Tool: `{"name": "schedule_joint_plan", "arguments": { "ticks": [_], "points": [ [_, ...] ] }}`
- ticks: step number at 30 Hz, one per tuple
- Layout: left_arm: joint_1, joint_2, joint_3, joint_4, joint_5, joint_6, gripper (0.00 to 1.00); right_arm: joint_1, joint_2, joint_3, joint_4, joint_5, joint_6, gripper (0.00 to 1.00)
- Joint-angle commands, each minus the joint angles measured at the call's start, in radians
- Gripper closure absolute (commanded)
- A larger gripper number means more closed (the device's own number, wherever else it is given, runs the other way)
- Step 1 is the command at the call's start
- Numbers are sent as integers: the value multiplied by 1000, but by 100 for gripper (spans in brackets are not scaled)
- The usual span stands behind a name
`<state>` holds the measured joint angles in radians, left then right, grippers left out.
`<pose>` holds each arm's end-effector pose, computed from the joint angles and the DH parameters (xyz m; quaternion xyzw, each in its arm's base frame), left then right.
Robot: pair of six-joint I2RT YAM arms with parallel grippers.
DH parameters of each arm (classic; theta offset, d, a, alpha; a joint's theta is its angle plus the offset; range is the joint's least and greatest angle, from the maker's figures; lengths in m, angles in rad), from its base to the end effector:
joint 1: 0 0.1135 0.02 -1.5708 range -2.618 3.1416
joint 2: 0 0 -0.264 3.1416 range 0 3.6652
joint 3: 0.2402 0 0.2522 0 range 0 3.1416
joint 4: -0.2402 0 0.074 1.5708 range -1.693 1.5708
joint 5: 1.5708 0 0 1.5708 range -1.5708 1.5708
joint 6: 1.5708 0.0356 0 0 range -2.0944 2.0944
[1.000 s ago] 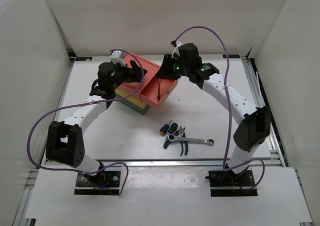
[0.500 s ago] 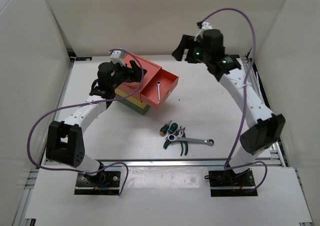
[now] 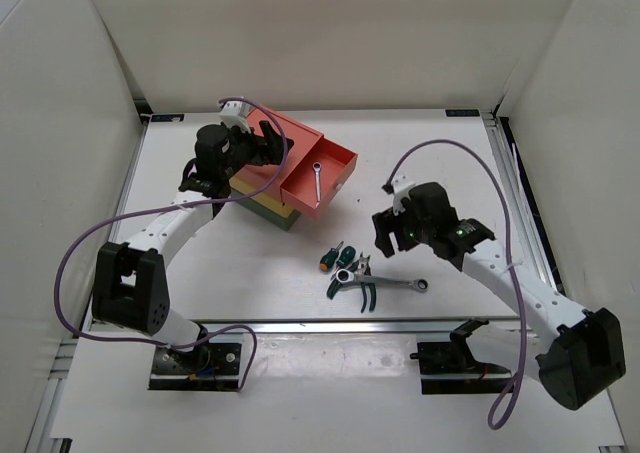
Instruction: Sort the tools into containers
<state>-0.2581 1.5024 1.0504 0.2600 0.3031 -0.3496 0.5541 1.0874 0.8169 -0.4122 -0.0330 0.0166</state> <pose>0.3401 -0.1008 0.3033 0.0610 0.7664 -0.2993 0.5651 0.1987 0.1243 0.2705 -0.2466 0.8686 0.1352 0.4080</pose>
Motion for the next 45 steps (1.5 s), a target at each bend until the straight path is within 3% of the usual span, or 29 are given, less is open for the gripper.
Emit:
{"name": "schedule_joint_plan", "arguments": {
  "ticks": [1,7,11,16,21,26,32,33,35,42,43,45],
  "points": [
    [8,44,-35,-168,-2,-12,1,-2,23,-28,-26,-105,-170,17],
    [8,41,-38,-196,4,4,1,-26,158,-38,-73,-287,-365,18],
    [10,38,-29,-214,10,20,1,-54,232,-15,-112,-438,-467,24],
    [8,47,-24,-217,7,24,1,-63,366,17,-201,-502,-572,31],
    [7,53,-23,-219,10,32,1,-65,385,-5,-195,-591,-626,35],
    [8,56,-32,-217,7,41,1,-36,401,-44,-159,-561,-601,39],
    [8,74,-35,-196,10,29,1,-26,453,-51,-128,-489,-573,66],
    [8,78,-33,-193,10,28,1,-23,463,-50,-122,-479,-569,79],
    [8,85,-29,-188,10,24,1,-26,483,-42,-122,-472,-560,88],
    [10,96,-33,-165,10,12,1,-20,548,-4,-134,-476,-541,90],
    [8,96,-32,-166,10,9,1,-17,554,-1,-134,-485,-541,100],
    [7,99,-33,-165,10,9,1,-26,557,8,-152,-510,-544,100]
  ]
}}
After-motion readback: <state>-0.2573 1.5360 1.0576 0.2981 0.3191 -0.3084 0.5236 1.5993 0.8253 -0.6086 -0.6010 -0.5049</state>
